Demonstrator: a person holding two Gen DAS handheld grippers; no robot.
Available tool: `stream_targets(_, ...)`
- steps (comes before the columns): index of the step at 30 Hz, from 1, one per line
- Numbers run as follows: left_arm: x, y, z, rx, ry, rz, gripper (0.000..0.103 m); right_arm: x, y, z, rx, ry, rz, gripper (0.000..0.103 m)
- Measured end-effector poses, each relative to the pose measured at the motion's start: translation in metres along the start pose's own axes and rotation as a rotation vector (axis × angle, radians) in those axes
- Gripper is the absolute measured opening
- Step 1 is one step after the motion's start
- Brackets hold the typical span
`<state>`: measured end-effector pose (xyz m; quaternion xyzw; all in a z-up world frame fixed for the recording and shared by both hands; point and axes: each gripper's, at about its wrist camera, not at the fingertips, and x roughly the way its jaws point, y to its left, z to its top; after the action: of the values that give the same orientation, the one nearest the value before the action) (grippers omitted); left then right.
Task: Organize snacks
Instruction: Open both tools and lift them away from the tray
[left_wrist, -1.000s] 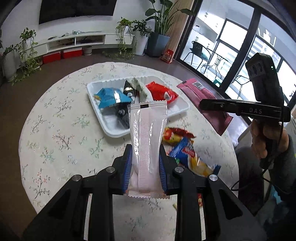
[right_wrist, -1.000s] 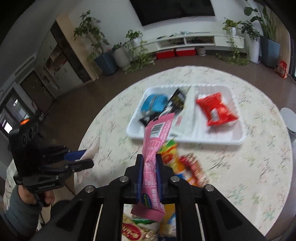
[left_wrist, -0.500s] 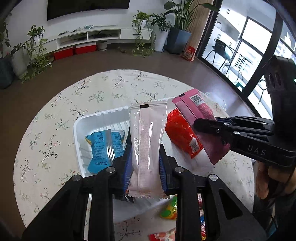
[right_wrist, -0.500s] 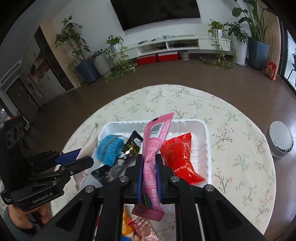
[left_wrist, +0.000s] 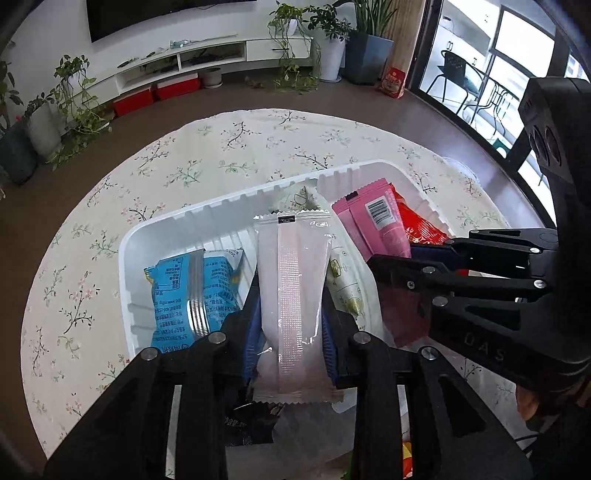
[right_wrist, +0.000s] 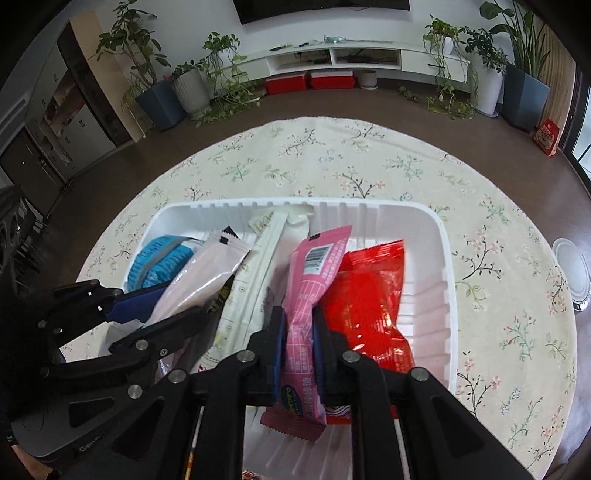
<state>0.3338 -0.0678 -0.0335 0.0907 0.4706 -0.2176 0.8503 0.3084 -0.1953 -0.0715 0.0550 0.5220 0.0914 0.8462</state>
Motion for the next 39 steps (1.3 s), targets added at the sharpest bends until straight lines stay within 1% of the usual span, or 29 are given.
stream_targets(1,0.0,0.0,0.0,0.0,-0.002,0.006,0.029,0.0,-0.001,0.0,0.001,0.0,0.0,0.017)
stream_targets(2,0.0,0.0,0.001,-0.002,-0.006,0.008,0.033,-0.001,-0.001,-0.001,0.001,-0.001,-0.001,0.018)
stream_targets(3,-0.001,0.0,0.001,-0.004,-0.012,0.007,0.045,-0.003,-0.001,-0.001,0.002,-0.001,-0.004,0.02)
stream_targets(4,-0.004,-0.001,0.002,-0.006,-0.019,0.01,0.047,-0.004,-0.001,-0.001,0.006,-0.001,-0.006,0.023)
stream_targets(5,-0.006,-0.001,0.002,-0.01,-0.025,0.011,0.051,-0.007,-0.002,-0.002,0.013,-0.005,-0.002,0.028)
stream_targets(7,-0.016,-0.004,0.002,-0.013,-0.039,0.011,0.058,-0.01,-0.005,0.001,0.02,-0.015,0.0,0.028)
stream_targets(9,-0.028,-0.006,0.002,-0.012,-0.055,0.013,0.071,-0.017,-0.008,0.0,0.03,-0.024,0.01,0.031)
stream_targets(10,-0.035,-0.007,0.001,-0.012,-0.064,0.01,0.073,-0.021,-0.009,0.0,0.032,-0.029,0.01,0.032)
stream_targets(12,-0.054,-0.007,-0.003,-0.018,-0.089,0.003,0.076,-0.037,-0.01,-0.005,0.032,-0.057,0.019,0.041)
stream_targets(13,-0.065,-0.006,-0.007,-0.022,-0.103,0.002,0.08,-0.046,-0.01,-0.008,0.03,-0.072,0.03,0.045)
stream_targets(15,-0.088,-0.004,-0.016,-0.043,-0.127,-0.003,0.098,-0.068,-0.011,-0.017,0.03,-0.111,0.051,0.061)
stream_targets(16,-0.099,-0.003,-0.023,-0.05,-0.136,-0.011,0.1,-0.081,-0.012,-0.023,0.035,-0.133,0.058,0.064)
stream_targets(18,-0.121,-0.004,-0.038,-0.053,-0.157,-0.02,0.101,-0.101,-0.012,-0.037,0.031,-0.162,0.075,0.074)
stream_targets(19,-0.131,-0.005,-0.047,-0.05,-0.168,-0.024,0.101,-0.11,-0.012,-0.045,0.023,-0.173,0.082,0.075)
stream_targets(20,-0.143,-0.008,-0.058,-0.036,-0.18,-0.038,0.103,-0.119,-0.01,-0.053,0.012,-0.185,0.089,0.079)
stream_targets(23,-0.171,-0.017,-0.092,0.034,-0.2,-0.072,0.103,-0.139,-0.002,-0.086,-0.029,-0.207,0.083,0.082)
stream_targets(25,-0.184,-0.028,-0.119,0.117,-0.204,-0.106,0.103,-0.144,0.004,-0.11,-0.054,-0.184,0.094,0.082)
stream_targets(28,-0.2,-0.051,-0.163,0.298,-0.156,-0.161,0.103,-0.14,0.015,-0.142,-0.067,-0.107,0.128,0.082)
stream_targets(29,-0.203,-0.058,-0.177,0.357,-0.143,-0.173,0.103,-0.137,0.02,-0.153,-0.078,-0.081,0.137,0.081)
stream_targets(31,-0.206,-0.067,-0.198,0.424,-0.141,-0.179,0.103,-0.132,0.03,-0.17,-0.1,-0.054,0.147,0.075)
stream_targets(32,-0.207,-0.069,-0.208,0.446,-0.128,-0.193,0.103,-0.129,0.035,-0.177,-0.112,-0.044,0.152,0.072)
stream_targets(33,-0.205,-0.071,-0.215,0.455,-0.119,-0.2,0.102,-0.124,0.04,-0.182,-0.12,-0.03,0.148,0.068)
stream_targets(36,-0.204,-0.073,-0.229,0.478,-0.108,-0.223,0.102,-0.109,0.054,-0.189,-0.143,0.007,0.139,0.063)
stream_targets(37,-0.204,-0.073,-0.233,0.482,-0.111,-0.227,0.102,-0.105,0.057,-0.19,-0.154,0.011,0.138,0.063)
stream_targets(39,-0.204,-0.072,-0.236,0.488,-0.106,-0.24,0.102,-0.095,0.06,-0.189,-0.159,0.035,0.11,0.059)
